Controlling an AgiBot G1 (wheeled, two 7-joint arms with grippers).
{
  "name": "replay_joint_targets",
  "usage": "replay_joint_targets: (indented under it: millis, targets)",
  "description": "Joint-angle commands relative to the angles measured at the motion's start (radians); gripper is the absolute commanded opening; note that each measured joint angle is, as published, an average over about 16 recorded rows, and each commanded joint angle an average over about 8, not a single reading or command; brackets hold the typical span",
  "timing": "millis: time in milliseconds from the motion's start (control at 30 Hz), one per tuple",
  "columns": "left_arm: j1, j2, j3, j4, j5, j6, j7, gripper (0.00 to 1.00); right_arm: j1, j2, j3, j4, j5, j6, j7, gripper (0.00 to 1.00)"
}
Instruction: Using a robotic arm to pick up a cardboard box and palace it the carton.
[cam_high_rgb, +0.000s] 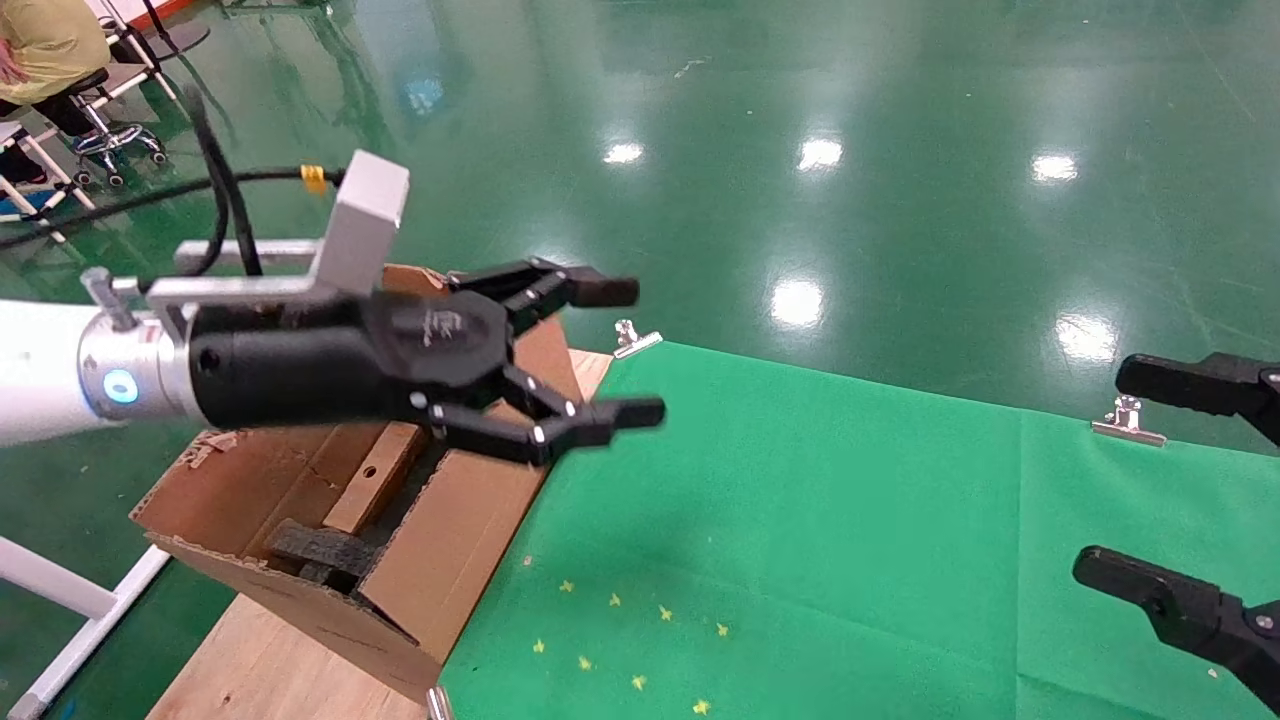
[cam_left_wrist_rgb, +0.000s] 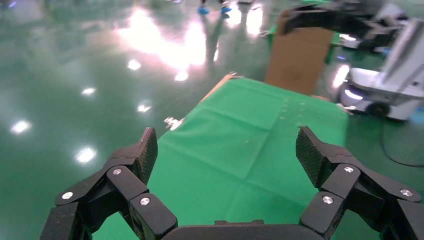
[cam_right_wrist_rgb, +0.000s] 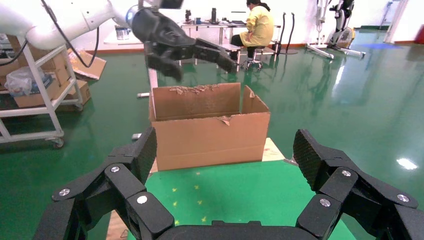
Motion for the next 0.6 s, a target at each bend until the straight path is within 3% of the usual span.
replay_joint_targets:
  millis: [33,367,600]
  targets:
    - [0.027,0.002,-0.005,-0.038,-0.027,-0.001,0.022,1.00,0.000,0.000,0.000,0.000,0.000,0.000,0.000,1.00]
    - [0.150,0.008,-0.026,-0.211,-0.148,-0.007,0.118,1.00,0.000,0.000,0.000,0.000,0.000,0.000,0.000,1.00]
    - [0.173,0.010,-0.031,-0.242,-0.172,-0.009,0.131,1.00,0.000,0.000,0.000,0.000,0.000,0.000,0.000,1.00]
